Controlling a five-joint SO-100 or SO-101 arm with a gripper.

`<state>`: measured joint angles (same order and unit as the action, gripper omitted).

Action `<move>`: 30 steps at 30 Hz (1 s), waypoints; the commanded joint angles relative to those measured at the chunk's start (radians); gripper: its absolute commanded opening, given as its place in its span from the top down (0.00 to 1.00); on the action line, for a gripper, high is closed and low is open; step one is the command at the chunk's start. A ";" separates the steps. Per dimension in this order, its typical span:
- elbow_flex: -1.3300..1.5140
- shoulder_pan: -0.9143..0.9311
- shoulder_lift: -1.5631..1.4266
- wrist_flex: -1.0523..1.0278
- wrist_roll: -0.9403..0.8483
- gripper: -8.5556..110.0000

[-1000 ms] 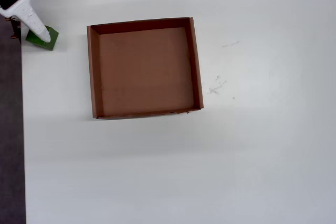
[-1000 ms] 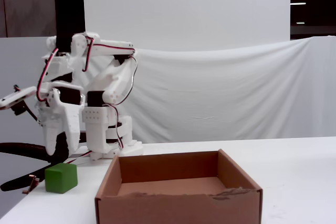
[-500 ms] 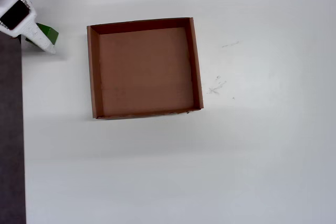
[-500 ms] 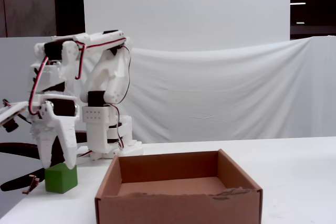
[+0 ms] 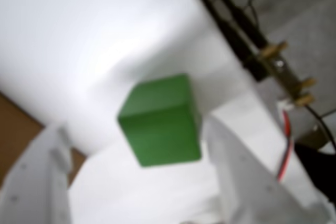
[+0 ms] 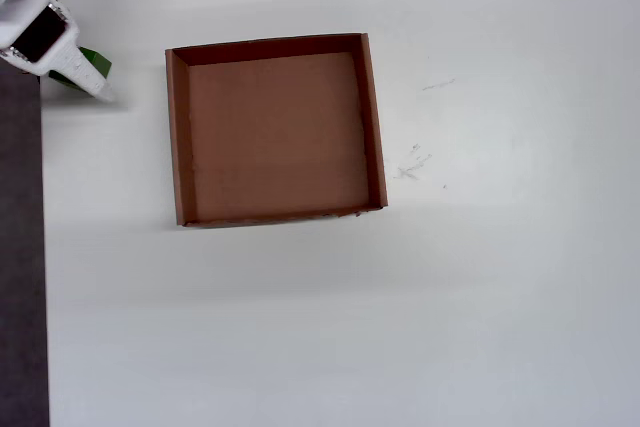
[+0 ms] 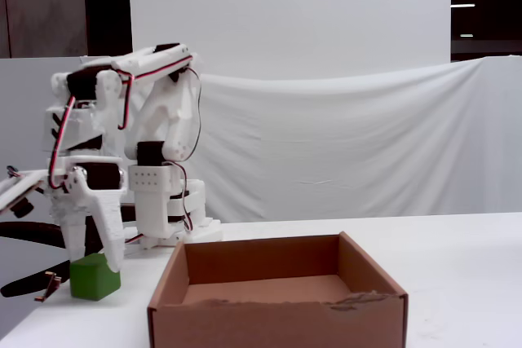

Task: Grasp a green cube and put it in a box.

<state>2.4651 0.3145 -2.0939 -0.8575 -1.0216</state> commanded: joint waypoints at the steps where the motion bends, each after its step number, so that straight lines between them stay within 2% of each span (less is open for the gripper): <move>1: -0.005 -0.009 0.002 0.009 0.003 0.67; 10: 0.003 -0.015 0.000 0.009 0.003 0.72; 26: 0.023 -0.031 -0.003 0.038 0.003 0.72; 30: 0.028 -0.031 -0.003 0.043 0.003 0.75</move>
<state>2.4958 0.2899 -2.0923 -0.8237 -1.0216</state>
